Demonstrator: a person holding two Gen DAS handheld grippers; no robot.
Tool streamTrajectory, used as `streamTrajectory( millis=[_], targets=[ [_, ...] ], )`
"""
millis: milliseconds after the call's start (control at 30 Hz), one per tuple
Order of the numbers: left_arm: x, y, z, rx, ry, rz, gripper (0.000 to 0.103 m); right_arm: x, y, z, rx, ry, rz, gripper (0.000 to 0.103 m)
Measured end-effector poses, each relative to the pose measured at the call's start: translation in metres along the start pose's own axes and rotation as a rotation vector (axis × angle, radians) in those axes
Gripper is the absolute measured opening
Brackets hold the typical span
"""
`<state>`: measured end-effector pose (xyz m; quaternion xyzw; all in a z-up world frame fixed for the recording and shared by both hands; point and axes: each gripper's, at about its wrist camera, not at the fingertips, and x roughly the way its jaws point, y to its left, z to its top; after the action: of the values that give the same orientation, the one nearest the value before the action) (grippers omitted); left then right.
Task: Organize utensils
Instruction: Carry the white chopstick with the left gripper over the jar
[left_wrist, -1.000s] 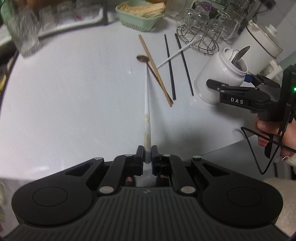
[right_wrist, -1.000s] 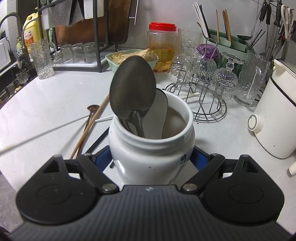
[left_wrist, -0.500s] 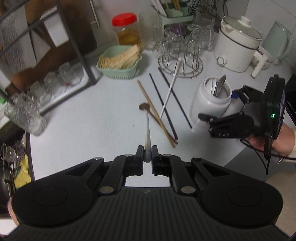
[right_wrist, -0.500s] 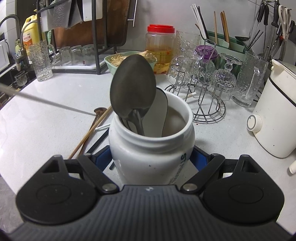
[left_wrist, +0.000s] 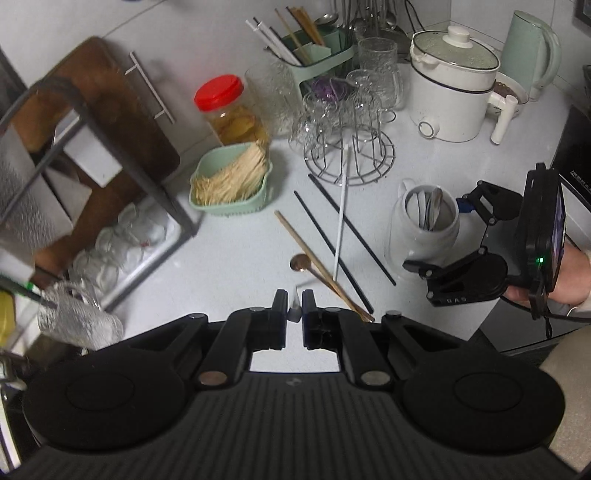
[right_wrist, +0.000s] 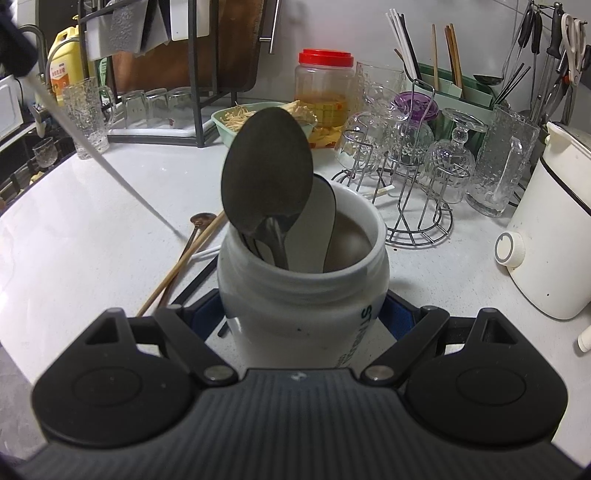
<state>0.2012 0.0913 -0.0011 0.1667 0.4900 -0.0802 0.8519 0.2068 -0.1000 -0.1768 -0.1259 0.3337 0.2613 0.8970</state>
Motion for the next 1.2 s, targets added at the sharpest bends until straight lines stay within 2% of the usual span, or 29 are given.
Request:
streamTrajectory(
  millis=[333, 867, 1033, 1200],
  targets=[
    [-0.021, -0.010, 0.027, 0.073, -0.033, -0.026, 0.009, 0.000, 0.000, 0.000, 0.001, 0.003, -0.001, 0.091],
    [-0.113, -0.022, 0.099, 0.084, -0.137, -0.194, 0.009, 0.000, 0.000, -0.002, 0.004, -0.008, -0.006, 0.091],
    [-0.125, -0.029, 0.113, 0.093, -0.136, -0.256, 0.009, -0.001, 0.001, -0.001, 0.007, -0.009, -0.011, 0.091],
    [-0.119, -0.035, 0.120, 0.093, -0.114, -0.297, 0.008, -0.001, 0.001, -0.001, 0.006, -0.010, -0.012, 0.091]
  ],
)
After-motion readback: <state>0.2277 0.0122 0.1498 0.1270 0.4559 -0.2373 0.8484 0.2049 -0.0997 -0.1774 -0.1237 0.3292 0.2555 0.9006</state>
